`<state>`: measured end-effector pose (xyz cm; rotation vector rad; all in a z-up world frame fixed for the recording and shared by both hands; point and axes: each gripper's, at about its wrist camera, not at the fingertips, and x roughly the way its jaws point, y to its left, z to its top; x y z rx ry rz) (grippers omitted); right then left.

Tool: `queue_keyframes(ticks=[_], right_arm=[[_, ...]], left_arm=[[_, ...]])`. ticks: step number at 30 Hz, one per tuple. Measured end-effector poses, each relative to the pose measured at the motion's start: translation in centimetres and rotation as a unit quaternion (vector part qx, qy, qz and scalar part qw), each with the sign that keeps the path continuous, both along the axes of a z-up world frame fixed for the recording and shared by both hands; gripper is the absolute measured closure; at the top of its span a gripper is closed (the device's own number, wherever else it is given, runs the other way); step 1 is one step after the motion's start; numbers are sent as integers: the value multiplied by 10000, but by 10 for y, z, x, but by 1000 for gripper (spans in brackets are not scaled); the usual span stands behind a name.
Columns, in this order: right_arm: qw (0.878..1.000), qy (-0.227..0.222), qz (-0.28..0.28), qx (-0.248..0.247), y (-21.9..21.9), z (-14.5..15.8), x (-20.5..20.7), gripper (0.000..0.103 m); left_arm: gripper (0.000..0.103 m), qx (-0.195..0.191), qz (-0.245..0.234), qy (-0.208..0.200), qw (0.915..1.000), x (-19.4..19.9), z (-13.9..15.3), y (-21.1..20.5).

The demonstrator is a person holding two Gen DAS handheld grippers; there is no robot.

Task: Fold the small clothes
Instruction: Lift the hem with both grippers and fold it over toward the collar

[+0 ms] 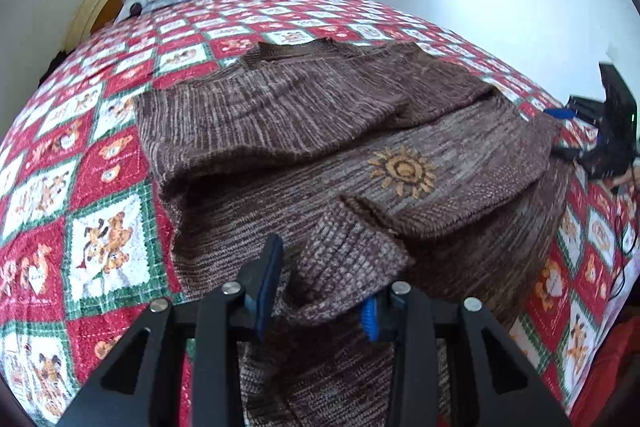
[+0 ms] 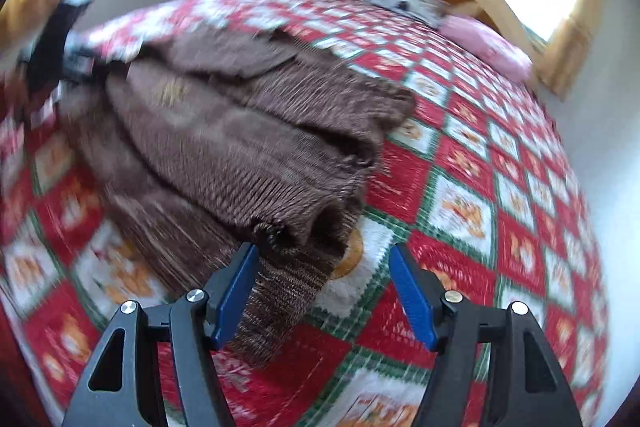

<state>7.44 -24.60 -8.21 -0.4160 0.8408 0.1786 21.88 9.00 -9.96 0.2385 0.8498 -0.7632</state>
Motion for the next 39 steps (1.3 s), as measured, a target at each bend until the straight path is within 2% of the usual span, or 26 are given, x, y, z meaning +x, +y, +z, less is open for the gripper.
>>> queue_keyframes(ticks=[3, 5, 7, 9, 12, 14, 16, 18, 22, 27, 29, 30, 31, 35, 39], right_arm=[[9994, 131, 39, 331, 0, -4, 23, 36], [9961, 277, -211, 813, -9, -4, 44, 47], [9866, 380, -551, 1485, -21, -4, 61, 49], [9726, 383, -798, 2152, -35, -6, 69, 49], [9565, 363, -964, 2730, -45, -7, 68, 49], [9438, 406, -995, 3125, -51, -6, 61, 49], [9367, 426, -1042, 3315, -54, -5, 55, 49], [9391, 379, -1006, 3265, -53, -5, 49, 49], [9570, 238, -940, 2735, -43, -7, 51, 49], [9755, 179, -825, 2033, -23, -9, 65, 50], [9852, 104, -795, 1514, -13, -10, 64, 69], [9878, 83, -787, 1343, -10, -9, 64, 80], [9876, 71, -797, 1352, -10, -7, 62, 88], [9837, -46, -998, 1494, -15, 7, 52, 93], [9855, -262, -761, 1497, -6, 31, 43, 93]], left_arm=[[65, -176, 200, 150, 9995, 7, 0, 2], [66, -333, 409, 387, 9979, 15, -2, 5], [66, -502, 550, 633, 9952, 22, -6, 7], [66, -577, 593, 696, 9941, 22, -6, 8], [66, -556, 581, 761, 9938, 23, -5, 8], [61, -478, 487, 752, 9948, 20, -4, 7], [47, -426, 371, 704, 9959, 15, -1, 6], [41, -380, 284, 640, 9968, 12, -2, 5], [41, -182, 315, 375, 9986, 10, -5, -1], [43, -177, 511, 400, 9977, 15, -4, -5], [55, -132, 642, 331, 9973, 14, -4, -5], [74, -103, 713, 286, 9970, 13, -5, -5], [87, -93, 799, 268, 9964, 13, -5, -4], [92, -410, 1081, 421, 9924, 12, 2, 7], [93, -625, 1120, 292, 9913, 5, 17, 13]])
